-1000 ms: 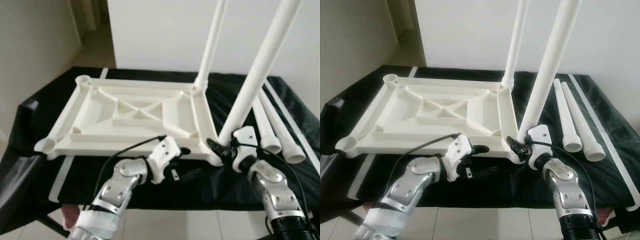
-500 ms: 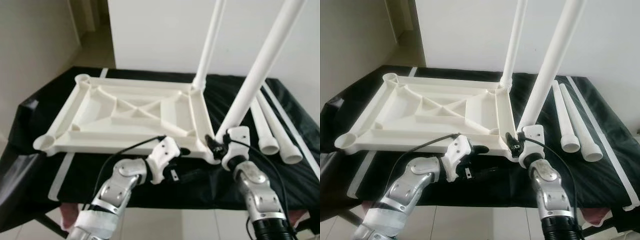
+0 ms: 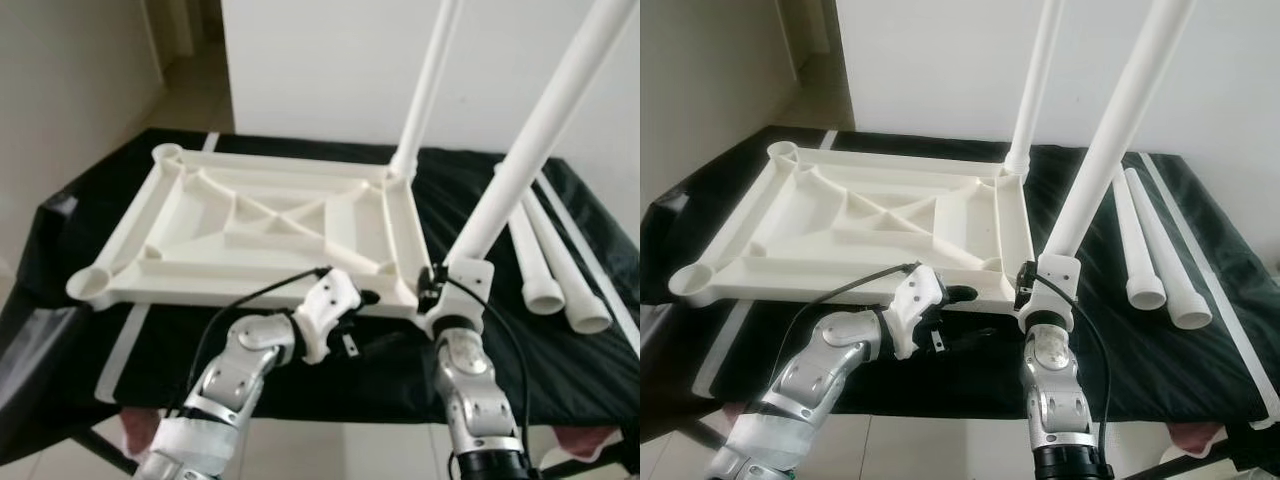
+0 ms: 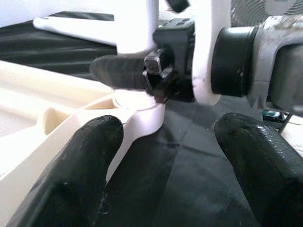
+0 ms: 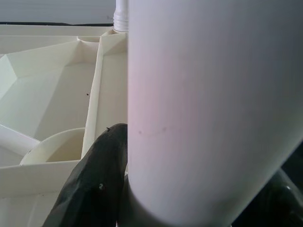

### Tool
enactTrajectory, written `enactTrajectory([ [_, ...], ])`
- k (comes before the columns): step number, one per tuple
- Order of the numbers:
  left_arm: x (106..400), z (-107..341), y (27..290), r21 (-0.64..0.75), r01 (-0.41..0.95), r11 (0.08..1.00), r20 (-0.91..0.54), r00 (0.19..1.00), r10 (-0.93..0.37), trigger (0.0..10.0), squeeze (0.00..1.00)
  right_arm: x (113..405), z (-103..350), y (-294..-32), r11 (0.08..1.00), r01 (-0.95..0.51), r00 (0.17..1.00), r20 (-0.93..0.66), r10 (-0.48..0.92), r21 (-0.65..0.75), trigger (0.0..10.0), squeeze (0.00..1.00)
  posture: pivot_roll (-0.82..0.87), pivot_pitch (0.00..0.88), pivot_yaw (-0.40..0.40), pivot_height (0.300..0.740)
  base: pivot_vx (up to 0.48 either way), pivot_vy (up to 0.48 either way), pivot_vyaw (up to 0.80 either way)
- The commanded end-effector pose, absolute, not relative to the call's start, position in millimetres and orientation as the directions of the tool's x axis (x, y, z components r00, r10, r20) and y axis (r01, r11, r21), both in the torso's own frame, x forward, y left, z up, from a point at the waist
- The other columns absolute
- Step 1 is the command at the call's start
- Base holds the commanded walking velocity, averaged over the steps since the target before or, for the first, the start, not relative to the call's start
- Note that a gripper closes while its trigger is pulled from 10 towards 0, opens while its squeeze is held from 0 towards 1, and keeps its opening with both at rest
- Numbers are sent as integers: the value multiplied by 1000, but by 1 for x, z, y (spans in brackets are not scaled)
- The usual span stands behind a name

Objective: Building children table

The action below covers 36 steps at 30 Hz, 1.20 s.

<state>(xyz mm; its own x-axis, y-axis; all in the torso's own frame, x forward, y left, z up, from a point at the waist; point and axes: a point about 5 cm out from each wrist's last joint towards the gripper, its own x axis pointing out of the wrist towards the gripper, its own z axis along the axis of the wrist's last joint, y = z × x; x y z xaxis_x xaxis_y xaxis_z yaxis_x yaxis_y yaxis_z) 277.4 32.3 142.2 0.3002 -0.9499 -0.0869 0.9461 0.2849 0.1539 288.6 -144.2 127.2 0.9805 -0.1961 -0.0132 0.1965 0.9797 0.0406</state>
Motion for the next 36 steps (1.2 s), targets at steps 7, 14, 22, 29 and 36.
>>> enactTrajectory([
  [7,282,144,31,172,930,325,-85,342,-936,10000,0,289,126,-143,977,203,979,-24,-202,67,10000,1000,-1,0,-45,740,0,0,0],
  [14,283,145,30,176,929,326,-79,343,-936,10000,0,292,131,-154,983,171,985,-1,-171,63,10000,1000,1,0,-50,740,0,0,0],
  [22,283,145,31,176,925,336,-75,353,-932,10000,0,297,132,-162,994,92,996,-19,-91,62,10000,1000,4,0,-51,740,0,0,0],
  [29,284,145,35,200,913,355,-75,376,-924,10000,0,300,133,-165,999,0,1000,-21,1,35,10000,0,18,0,-54,740,0,0,0],
  [36,287,148,39,219,894,390,-62,412,-909,10000,0,298,136,-161,995,-84,996,5,84,46,10000,0,25,0,-52,740,0,0,0],
])
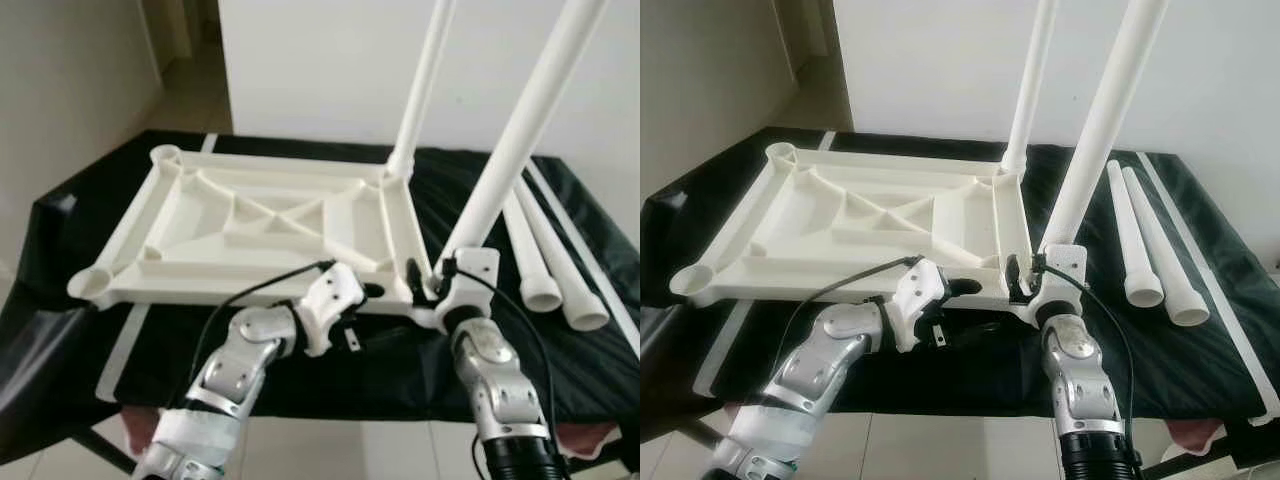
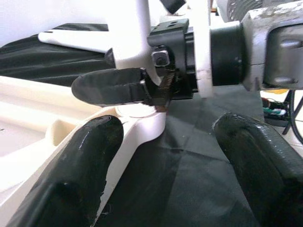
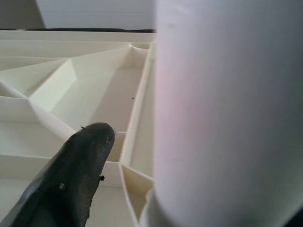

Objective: Building children table

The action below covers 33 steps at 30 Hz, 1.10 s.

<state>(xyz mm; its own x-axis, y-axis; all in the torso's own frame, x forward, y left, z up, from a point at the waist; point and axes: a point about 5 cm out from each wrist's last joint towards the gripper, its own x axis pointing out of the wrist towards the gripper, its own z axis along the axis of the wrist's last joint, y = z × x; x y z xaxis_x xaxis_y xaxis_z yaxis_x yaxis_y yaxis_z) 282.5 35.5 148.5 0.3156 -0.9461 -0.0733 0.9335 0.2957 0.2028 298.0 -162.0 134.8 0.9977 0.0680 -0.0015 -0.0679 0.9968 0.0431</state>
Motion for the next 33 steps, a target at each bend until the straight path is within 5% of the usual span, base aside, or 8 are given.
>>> enactTrajectory([
  [1,287,148,40,223,892,394,-61,416,-907,10000,0,298,137,-161,994,-98,995,11,97,48,10000,0,25,0,-52,740,0,0,0],
  [13,290,149,34,227,870,437,-25,453,-891,10000,0,297,144,-188,952,-287,954,60,295,-107,10000,0,23,0,-43,740,0,0,0],
  [31,280,139,28,262,912,315,-91,349,-933,10000,0,298,127,-209,870,-468,883,-60,465,-156,10000,0,20,0,-37,740,0,0,0],
  [32,280,139,28,262,913,312,-93,346,-934,10000,0,298,127,-210,868,-471,882,-60,468,-158,9490,0,18,0,-37,740,0,0,0],
  [33,280,139,27,265,913,311,-93,345,-934,10000,0,298,127,-211,865,-475,879,-59,472,-162,4196,0,14,0,-35,740,0,0,0],
])
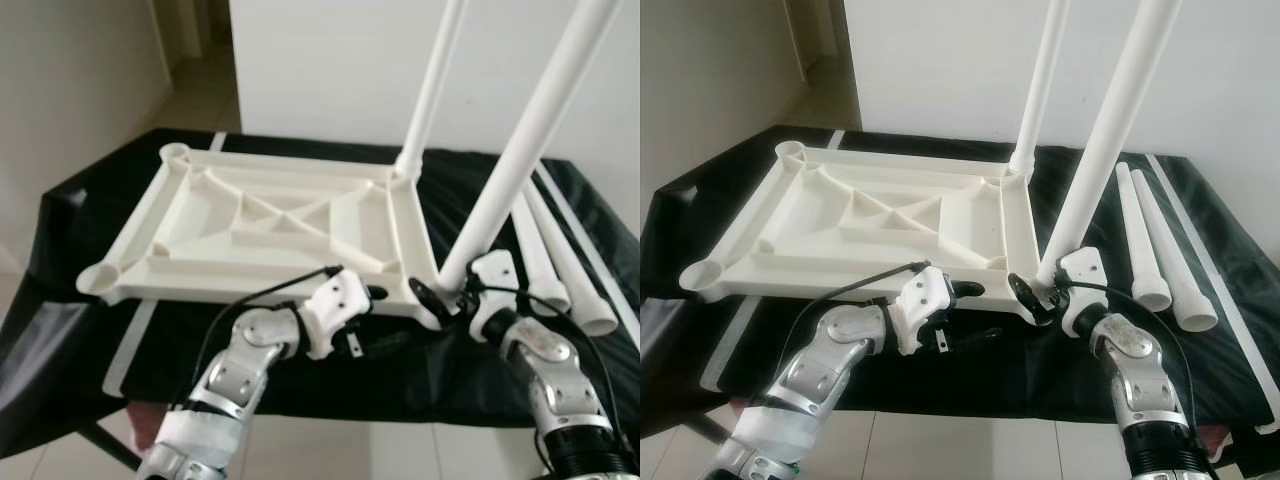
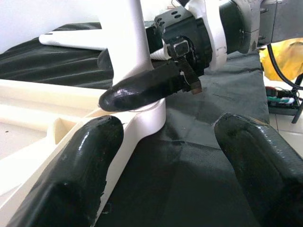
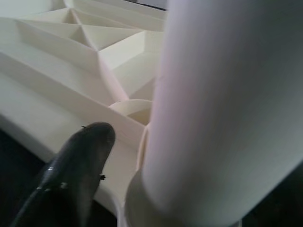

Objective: Building children table

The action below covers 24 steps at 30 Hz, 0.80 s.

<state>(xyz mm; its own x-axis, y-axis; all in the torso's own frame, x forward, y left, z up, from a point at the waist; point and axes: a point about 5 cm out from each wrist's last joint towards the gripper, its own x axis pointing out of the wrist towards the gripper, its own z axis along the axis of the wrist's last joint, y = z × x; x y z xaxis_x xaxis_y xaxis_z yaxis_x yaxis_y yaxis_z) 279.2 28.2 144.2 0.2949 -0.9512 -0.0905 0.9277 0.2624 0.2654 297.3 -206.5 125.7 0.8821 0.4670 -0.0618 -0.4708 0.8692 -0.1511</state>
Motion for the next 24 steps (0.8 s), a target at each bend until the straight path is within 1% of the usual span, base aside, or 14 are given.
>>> enactTrajectory([
  [1,280,139,27,265,913,311,-93,345,-934,10000,0,298,127,-211,865,-475,879,-59,472,-162,4196,0,14,0,-35,740,0,0,0],
  [3,280,139,27,269,912,311,-93,345,-934,10000,0,298,127,-211,863,-477,878,-59,474,-165,4196,0,14,0,-35,740,0,0,0],
  [4,281,140,27,264,913,312,-87,344,-935,10000,0,298,127,-212,856,-486,873,-57,484,-174,0,0,12,0,-37,740,0,0,0],
  [12,282,139,28,262,912,314,-90,347,-934,10000,0,296,125,-213,854,-490,871,-49,489,-172,0,0,12,0,-36,740,0,0,0],
  [13,282,139,28,263,912,313,-92,347,-933,10000,0,295,124,-213,856,-489,872,-53,487,-172,4078,0,12,0,-36,740,0,0,0],
  [14,282,139,28,263,912,313,-92,347,-933,10000,0,295,124,-213,856,-489,872,-53,487,-172,4078,0,12,0,-36,740,0,0,0],
  [15,281,137,28,273,911,309,-100,346,-933,10000,0,294,122,-212,865,-474,880,-49,472,-168,10000,0,6,0,-31,740,0,0,0],
  [22,281,137,28,281,910,305,-104,345,-933,10000,0,292,116,-207,888,-444,896,-41,443,-117,10000,0,5,0,-31,740,0,0,0],
  [24,282,138,29,280,909,307,-106,347,-932,10000,0,293,116,-203,913,-391,920,-26,391,-112,10000,0,5,0,-33,740,0,0,0],
])
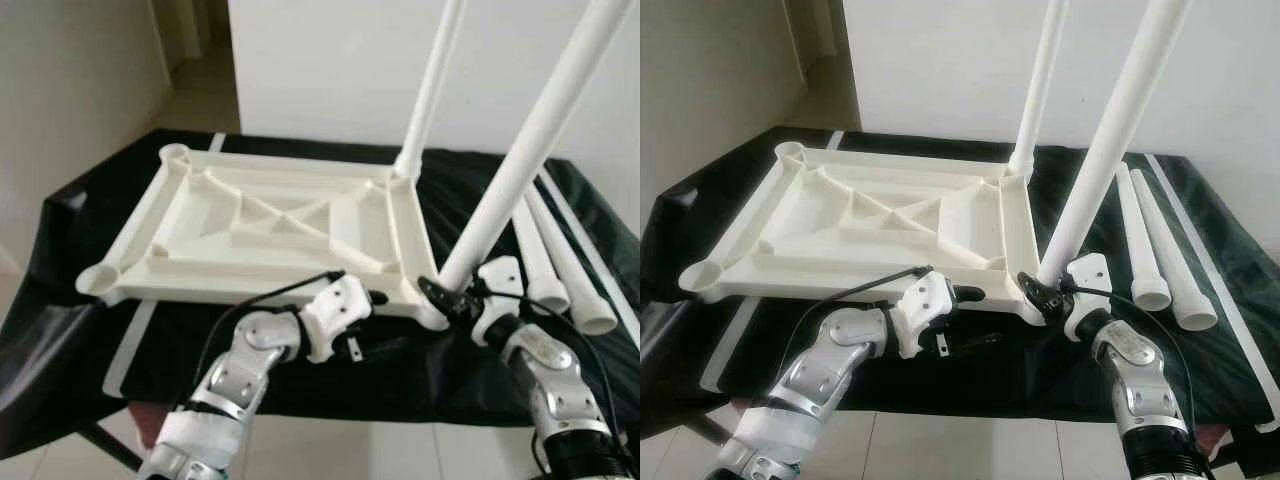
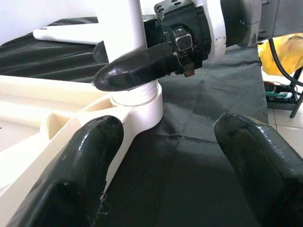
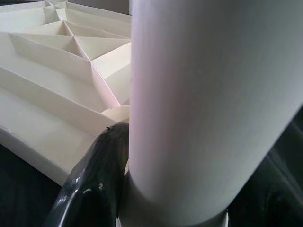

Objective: Building children table

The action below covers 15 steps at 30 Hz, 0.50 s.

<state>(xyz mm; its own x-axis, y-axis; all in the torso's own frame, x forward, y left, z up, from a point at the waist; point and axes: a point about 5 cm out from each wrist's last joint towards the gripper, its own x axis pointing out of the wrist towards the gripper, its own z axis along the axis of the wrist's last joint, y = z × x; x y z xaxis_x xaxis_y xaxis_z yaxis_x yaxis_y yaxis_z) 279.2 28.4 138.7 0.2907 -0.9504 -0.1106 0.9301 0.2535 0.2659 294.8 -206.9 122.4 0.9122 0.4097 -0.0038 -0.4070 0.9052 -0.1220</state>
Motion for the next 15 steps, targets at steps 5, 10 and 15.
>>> enactTrajectory([
  [5,283,139,30,269,909,317,-98,353,-930,10000,0,291,112,-197,968,-239,971,0,240,-69,10000,0,4,0,-34,740,0,0,0],
  [10,282,138,29,270,912,308,-101,345,-933,10000,0,289,109,-189,993,-117,993,-16,117,-24,10000,0,-5,0,-31,740,0,0,0],
  [15,282,138,27,270,915,300,-101,337,-936,10000,0,288,108,-187,1000,7,1000,-28,-8,-2,10000,0,-5,0,-31,740,0,0,0],
])
